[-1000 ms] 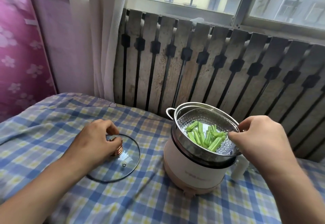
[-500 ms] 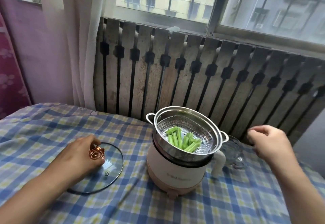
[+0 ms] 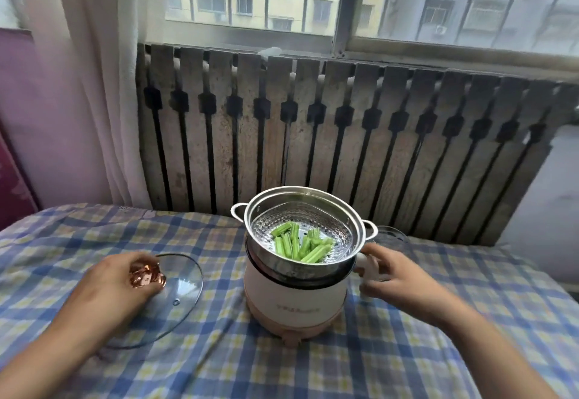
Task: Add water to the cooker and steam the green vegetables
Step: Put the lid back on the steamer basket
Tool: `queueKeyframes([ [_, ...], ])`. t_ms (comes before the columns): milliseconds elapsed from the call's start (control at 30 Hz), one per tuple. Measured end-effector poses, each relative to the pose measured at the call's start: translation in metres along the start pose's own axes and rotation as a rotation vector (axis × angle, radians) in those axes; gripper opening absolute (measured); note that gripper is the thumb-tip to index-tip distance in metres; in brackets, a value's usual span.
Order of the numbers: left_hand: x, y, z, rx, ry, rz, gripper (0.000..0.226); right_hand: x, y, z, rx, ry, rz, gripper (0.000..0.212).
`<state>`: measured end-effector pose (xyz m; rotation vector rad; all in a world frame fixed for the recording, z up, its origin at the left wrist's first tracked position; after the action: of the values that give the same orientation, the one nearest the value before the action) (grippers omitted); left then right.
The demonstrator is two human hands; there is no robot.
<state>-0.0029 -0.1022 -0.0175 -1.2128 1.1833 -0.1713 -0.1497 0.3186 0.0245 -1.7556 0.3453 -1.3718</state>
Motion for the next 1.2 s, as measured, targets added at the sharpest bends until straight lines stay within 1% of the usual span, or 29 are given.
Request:
queueKeyframes([
  [33,0.002,-0.004,-0.002,-0.012,-0.006,0.036,0.047,0.003,0.003,-0.002,-0.029,-0.027,0.058,0.05],
  [100,0.009,-0.011,-0.009,-0.043,0.046,0.045,0.046,0.005,0.007,-0.003,-0.045,-0.056,0.136,0.041],
  [167,0.024,-0.017,-0.023,-0.096,0.083,0.088,0.065,0.006,0.012,-0.005,-0.014,-0.072,0.167,0.039],
  [200,0.029,-0.022,-0.028,-0.1,0.098,0.124,0.066,0.006,0.013,-0.006,-0.001,-0.071,0.175,0.04],
  [267,0.026,-0.039,-0.036,-0.134,0.153,0.196,0.05,0.005,0.015,-0.008,0.012,-0.059,0.197,0.041],
  [300,0.02,-0.049,-0.037,-0.141,0.18,0.252,0.049,0.004,0.016,-0.009,0.018,-0.049,0.204,0.044],
  [400,-0.026,-0.07,-0.027,-0.131,0.264,0.309,0.06,0.001,0.018,-0.011,0.031,-0.02,0.205,0.051],
  [433,-0.047,-0.076,-0.02,-0.13,0.285,0.316,0.058,0.001,0.019,-0.011,0.033,-0.018,0.204,0.052],
  [567,-0.149,-0.085,0.021,-0.118,0.385,0.331,0.038,0.001,0.017,-0.009,0.023,-0.015,0.193,0.051],
  [633,-0.183,-0.079,0.03,-0.113,0.444,0.3,0.037,0.002,0.017,-0.007,0.03,-0.006,0.19,0.05],
  [733,-0.215,-0.057,0.031,-0.073,0.511,0.262,0.034,0.002,0.016,-0.006,0.028,0.004,0.19,0.05],
  [833,-0.237,-0.03,0.033,0.009,0.533,0.205,0.042,0.002,0.017,-0.007,0.029,0.012,0.198,0.049],
  [967,-0.252,-0.004,0.038,0.036,0.541,0.149,0.04,0.0,0.017,-0.008,0.029,0.005,0.182,0.048],
  [1067,-0.256,0.008,0.042,0.023,0.55,0.127,0.037,0.0,0.017,-0.008,0.028,-0.001,0.197,0.04],
  [1167,-0.258,0.012,0.044,0.013,0.542,0.103,0.034,0.001,0.017,-0.008,0.034,-0.006,0.225,0.026],
  [1200,-0.259,0.013,0.044,0.012,0.539,0.104,0.035,0.002,0.017,-0.008,0.033,-0.005,0.233,0.024],
])
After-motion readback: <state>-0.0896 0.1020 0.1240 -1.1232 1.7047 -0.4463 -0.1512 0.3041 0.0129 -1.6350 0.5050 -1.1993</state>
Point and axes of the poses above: each hand's wrist, its own z-axis away from the middle knuckle, its own y-axis out of the palm, x = y × z, the point moved 4 cm from there along -z, towards the middle knuckle, and after that the axes turned 1 degree about -y, right-handed, at the moved point
